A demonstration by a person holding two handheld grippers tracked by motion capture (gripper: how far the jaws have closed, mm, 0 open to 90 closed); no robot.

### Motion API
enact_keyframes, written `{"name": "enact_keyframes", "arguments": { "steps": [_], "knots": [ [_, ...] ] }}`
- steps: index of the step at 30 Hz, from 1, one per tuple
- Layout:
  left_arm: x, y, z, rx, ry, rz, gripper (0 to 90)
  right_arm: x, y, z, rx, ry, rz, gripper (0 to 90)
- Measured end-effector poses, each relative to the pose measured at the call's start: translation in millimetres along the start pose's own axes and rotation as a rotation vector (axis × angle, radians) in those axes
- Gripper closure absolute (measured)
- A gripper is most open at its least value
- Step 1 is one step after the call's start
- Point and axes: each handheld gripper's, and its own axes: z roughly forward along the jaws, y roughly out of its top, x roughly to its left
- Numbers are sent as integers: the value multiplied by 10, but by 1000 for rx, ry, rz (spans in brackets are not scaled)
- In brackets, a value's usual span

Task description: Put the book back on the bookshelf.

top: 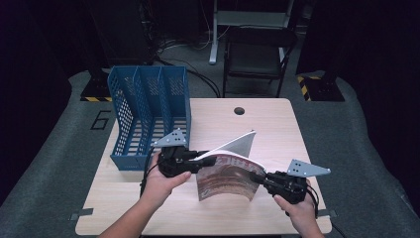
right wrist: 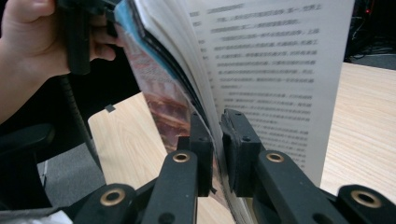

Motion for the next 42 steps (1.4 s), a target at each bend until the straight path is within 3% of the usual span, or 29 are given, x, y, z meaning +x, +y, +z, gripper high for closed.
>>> {"name": "enact_keyframes", "arguments": {
  "steps": [7,10,13,17,20,24,28,31,38,42],
  "knots": [
    [-39,1,-5,10,14,56,791,-114,14,60,-5,-41,37,749],
    [-46,2,-4,12,6,60,806,-196,18,107,11,-46,67,673],
    [-40,1,-6,14,-3,65,816,-285,9,154,28,-94,84,613],
    [-44,-2,-7,13,-5,74,824,-380,-54,208,52,-97,141,537],
    [-57,-5,-5,12,-6,71,826,-401,-102,257,74,-114,149,508],
    [-56,-4,-18,18,-6,78,824,-393,-146,297,83,-140,138,587],
    [-53,-9,-52,20,1,61,824,-415,-145,297,87,-118,137,677],
    [-60,-12,-83,24,22,79,828,-405,-139,321,90,-121,128,739],
    [-67,-18,-161,33,51,99,835,-347,-93,431,88,-153,91,818],
    [-47,-9,-235,14,56,102,836,-308,-41,544,58,-172,92,844]
  ]
}}
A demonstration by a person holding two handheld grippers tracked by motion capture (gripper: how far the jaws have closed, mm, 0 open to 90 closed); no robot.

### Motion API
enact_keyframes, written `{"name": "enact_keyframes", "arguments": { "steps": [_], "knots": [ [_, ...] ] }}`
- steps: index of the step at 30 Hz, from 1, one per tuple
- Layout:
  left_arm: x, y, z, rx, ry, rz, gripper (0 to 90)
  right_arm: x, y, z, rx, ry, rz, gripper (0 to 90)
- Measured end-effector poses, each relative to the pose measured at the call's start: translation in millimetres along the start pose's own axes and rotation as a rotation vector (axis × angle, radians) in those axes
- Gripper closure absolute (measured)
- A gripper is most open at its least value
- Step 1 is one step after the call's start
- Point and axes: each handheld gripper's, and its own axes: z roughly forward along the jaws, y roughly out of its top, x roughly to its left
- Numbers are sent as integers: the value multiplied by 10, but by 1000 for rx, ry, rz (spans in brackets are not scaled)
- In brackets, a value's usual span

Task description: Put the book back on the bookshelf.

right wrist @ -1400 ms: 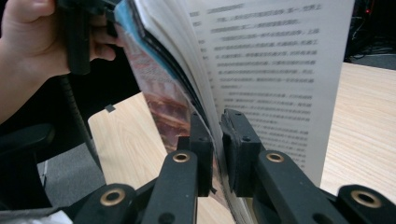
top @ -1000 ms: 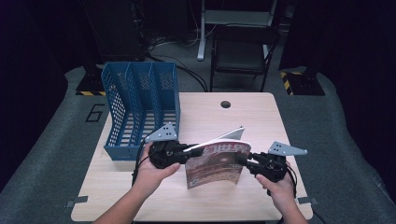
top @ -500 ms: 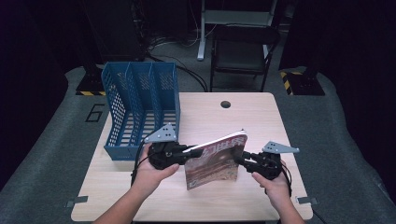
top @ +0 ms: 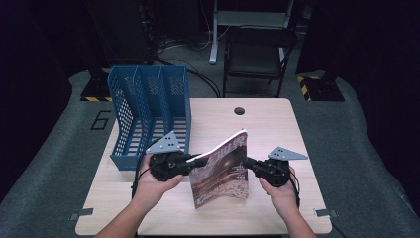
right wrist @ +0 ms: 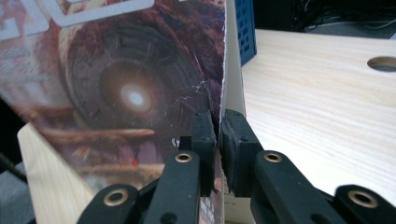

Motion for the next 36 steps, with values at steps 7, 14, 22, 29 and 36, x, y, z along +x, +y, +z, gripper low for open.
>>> {"name": "enact_keyframes", "arguments": {
  "steps": [7,14,22,29,36],
  "knots": [
    [54,-9,-142,-16,66,28,836,92,87,161,-30,-2,-12,855],
    [123,-84,-229,-8,69,10,837,165,97,250,-13,-17,-66,848],
    [139,-118,-259,15,33,-18,829,170,57,269,-4,-10,-68,776],
    [129,-56,-258,30,23,-50,792,146,47,222,-18,27,-14,748],
    [123,36,-212,74,23,-42,789,137,41,208,-15,37,-3,740]
  ]
}}
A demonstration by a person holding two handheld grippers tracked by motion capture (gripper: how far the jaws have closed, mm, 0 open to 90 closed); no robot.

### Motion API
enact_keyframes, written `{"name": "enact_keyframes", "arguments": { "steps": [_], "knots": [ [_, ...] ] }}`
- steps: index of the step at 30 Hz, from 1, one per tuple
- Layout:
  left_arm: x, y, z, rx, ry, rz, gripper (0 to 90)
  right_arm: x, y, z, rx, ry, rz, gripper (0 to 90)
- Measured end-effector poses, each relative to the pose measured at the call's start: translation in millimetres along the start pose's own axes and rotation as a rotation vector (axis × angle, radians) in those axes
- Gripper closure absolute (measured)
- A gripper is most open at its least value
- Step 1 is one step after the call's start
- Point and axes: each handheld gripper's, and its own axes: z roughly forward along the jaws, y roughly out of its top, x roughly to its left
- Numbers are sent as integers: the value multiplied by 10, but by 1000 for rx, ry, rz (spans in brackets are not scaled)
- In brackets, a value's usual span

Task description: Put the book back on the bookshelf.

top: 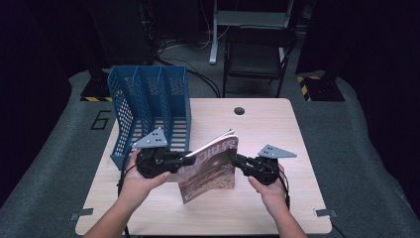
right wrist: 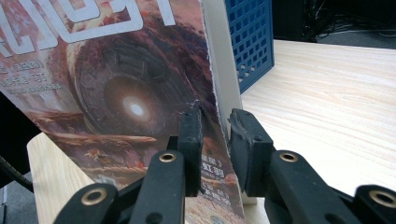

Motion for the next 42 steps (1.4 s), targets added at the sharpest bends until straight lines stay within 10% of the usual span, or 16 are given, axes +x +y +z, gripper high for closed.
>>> {"name": "enact_keyframes", "arguments": {
  "steps": [42],
  "knots": [
    [-73,313,359,317,94,29,789,3,-5,-2,0,6,2,737]
  ]
}}
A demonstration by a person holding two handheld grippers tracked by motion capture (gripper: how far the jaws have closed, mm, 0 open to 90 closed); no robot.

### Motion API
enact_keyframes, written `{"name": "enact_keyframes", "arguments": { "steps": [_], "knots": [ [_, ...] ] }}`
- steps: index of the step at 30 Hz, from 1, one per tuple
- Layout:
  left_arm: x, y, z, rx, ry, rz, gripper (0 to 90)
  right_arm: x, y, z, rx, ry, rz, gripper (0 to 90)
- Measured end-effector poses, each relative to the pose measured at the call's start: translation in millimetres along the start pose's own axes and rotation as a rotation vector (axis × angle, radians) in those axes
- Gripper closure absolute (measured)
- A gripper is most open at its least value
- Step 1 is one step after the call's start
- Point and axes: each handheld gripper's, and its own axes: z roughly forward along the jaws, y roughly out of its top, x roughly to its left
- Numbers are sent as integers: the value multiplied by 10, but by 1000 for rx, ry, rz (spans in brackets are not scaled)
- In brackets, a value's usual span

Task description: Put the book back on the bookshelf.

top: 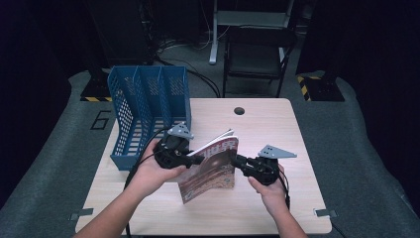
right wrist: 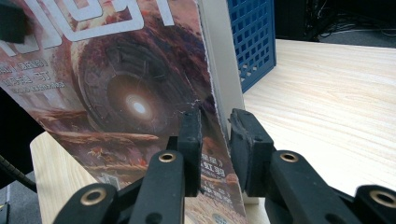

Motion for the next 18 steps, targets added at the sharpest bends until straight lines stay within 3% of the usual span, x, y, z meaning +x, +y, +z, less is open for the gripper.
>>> {"name": "enact_keyframes", "arguments": {
  "steps": [18],
  "knots": [
    [26,-19,18,-9,-6,-1,817,-3,-1,0,2,3,2,734]
  ]
}}
